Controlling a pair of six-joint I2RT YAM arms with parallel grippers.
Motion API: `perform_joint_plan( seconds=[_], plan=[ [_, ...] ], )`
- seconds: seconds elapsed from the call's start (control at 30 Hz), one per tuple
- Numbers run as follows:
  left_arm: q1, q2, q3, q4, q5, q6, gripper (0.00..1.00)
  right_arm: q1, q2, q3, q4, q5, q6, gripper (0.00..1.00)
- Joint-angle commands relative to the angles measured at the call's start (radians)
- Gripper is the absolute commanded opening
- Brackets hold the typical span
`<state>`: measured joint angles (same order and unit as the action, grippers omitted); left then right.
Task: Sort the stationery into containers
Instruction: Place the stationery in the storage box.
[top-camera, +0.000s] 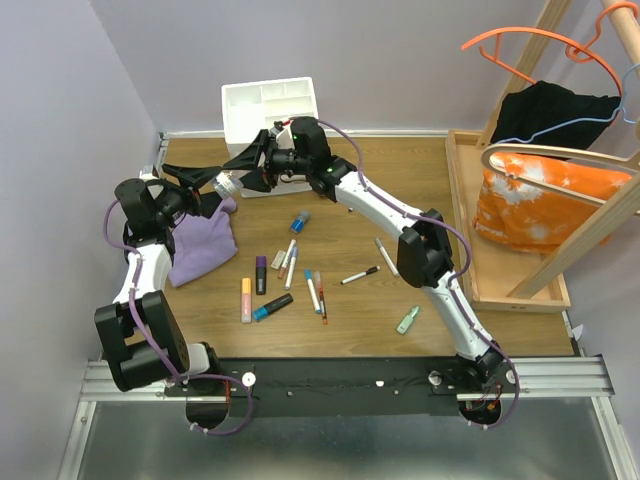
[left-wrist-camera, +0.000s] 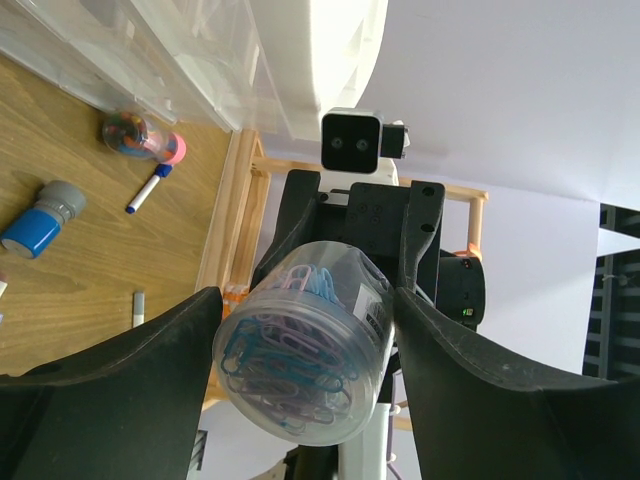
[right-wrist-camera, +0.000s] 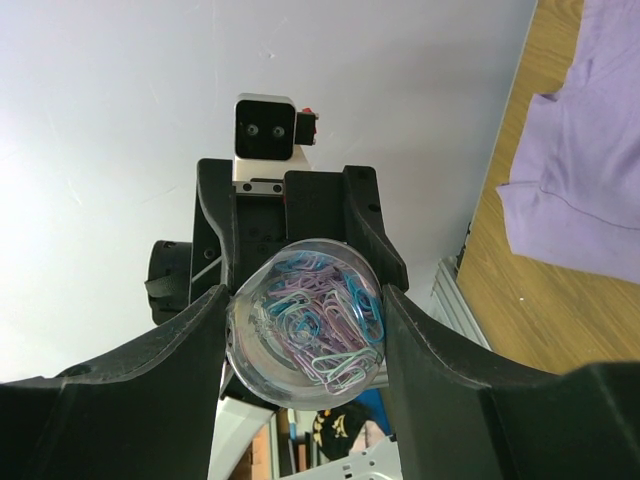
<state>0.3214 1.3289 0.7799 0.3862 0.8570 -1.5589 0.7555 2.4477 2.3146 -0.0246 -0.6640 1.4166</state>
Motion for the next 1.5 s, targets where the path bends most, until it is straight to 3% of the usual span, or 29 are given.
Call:
perform_joint_plan(
  seconds=[0.0,0.13,0.27,0.43,0.73,0.9,1.17,1.37,1.47],
  plan=[
    [-0.008,-0.008,0.028,0.006,0.054,0.002,0.75,0.013,0.042,0.048,0.015,0.000,0.015,0.29],
    [-0.005,-0.016,0.028,-0.003,0.054,0.003,0.75,0.010,0.043,0.048,0.015,0.004,0.016,0.29],
    [0.013,-0.026,0.030,-0.026,0.065,0.000,0.86,0.005,0.039,0.043,0.015,0.006,0.015,0.29],
    [0.027,-0.042,0.018,-0.027,0.071,-0.004,0.87,0.005,0.045,0.043,0.015,0.007,0.013,0.29],
    [0.028,-0.036,0.018,-0.007,0.077,-0.023,0.82,0.008,0.053,0.043,0.015,0.009,0.015,0.30],
    [0.030,-0.043,0.024,-0.029,0.083,-0.010,0.69,0.013,0.054,0.037,0.014,0.015,0.013,0.32],
    [0.042,-0.046,0.024,-0.069,0.082,0.014,0.50,0.015,0.048,0.022,-0.005,0.023,-0.016,0.54],
    [0.064,-0.023,0.065,-0.060,0.080,0.010,0.48,0.010,0.019,-0.017,0.015,0.001,-0.064,0.73],
    [0.073,0.003,0.142,-0.055,0.089,0.049,0.44,-0.014,-0.021,-0.112,0.014,-0.025,-0.106,0.84]
  ],
)
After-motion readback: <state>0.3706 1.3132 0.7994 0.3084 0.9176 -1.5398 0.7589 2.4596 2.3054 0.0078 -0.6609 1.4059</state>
